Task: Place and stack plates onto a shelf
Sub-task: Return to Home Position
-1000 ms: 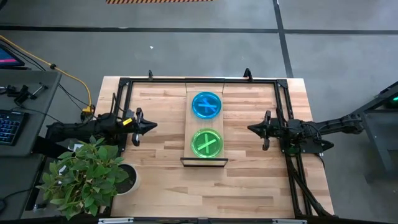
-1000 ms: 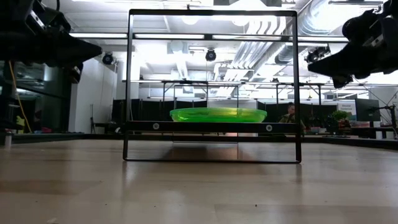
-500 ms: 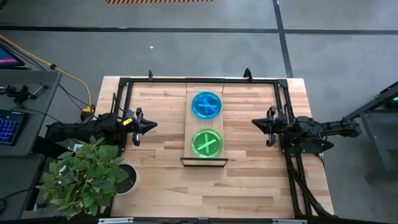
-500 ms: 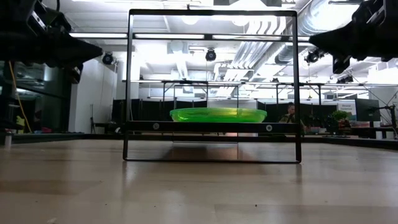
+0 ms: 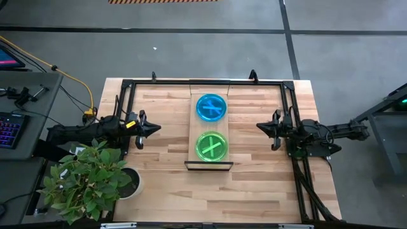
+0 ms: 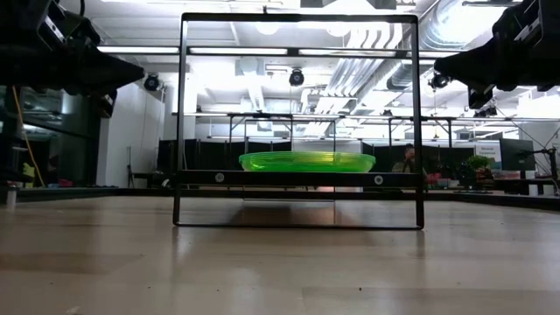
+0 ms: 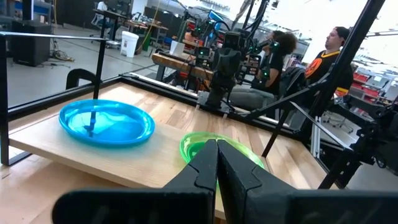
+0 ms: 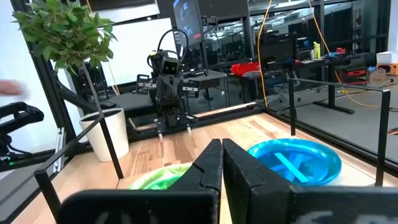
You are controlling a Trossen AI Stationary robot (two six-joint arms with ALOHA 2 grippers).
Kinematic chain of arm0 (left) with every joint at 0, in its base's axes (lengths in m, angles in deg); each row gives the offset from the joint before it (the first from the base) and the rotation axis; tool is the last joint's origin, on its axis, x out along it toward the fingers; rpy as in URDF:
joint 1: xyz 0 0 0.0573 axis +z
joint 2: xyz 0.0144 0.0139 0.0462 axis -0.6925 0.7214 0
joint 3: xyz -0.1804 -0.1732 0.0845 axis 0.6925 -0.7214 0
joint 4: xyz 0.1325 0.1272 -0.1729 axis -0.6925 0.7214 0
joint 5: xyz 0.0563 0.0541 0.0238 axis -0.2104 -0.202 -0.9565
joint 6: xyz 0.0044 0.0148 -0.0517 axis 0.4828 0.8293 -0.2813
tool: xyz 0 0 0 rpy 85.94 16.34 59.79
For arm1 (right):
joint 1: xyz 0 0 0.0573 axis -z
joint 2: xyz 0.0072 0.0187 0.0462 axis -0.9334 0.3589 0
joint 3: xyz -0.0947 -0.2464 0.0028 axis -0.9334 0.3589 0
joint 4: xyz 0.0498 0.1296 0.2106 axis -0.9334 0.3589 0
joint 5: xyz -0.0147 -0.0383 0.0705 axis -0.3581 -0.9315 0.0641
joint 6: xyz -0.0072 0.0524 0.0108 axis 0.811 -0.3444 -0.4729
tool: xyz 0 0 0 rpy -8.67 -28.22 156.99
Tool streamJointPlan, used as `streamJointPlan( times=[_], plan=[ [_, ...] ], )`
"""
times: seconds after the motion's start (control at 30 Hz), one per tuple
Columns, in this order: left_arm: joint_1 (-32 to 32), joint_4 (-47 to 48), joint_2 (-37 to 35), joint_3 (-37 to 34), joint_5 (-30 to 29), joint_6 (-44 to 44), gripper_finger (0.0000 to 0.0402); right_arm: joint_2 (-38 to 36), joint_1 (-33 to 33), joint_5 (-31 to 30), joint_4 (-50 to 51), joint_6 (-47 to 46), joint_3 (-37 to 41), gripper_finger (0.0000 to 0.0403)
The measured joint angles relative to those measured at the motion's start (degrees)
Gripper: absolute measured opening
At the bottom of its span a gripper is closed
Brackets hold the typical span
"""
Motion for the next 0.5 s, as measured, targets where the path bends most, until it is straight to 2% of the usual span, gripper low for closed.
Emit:
streamJointPlan(
  times=[0.5],
  plan=[
    [0.0, 0.0, 0.0, 0.0, 0.0, 0.0, 0.0001, 0.0, 0.0, 0.0, 0.5, 0.0, -0.1, 0.0000]
  ],
)
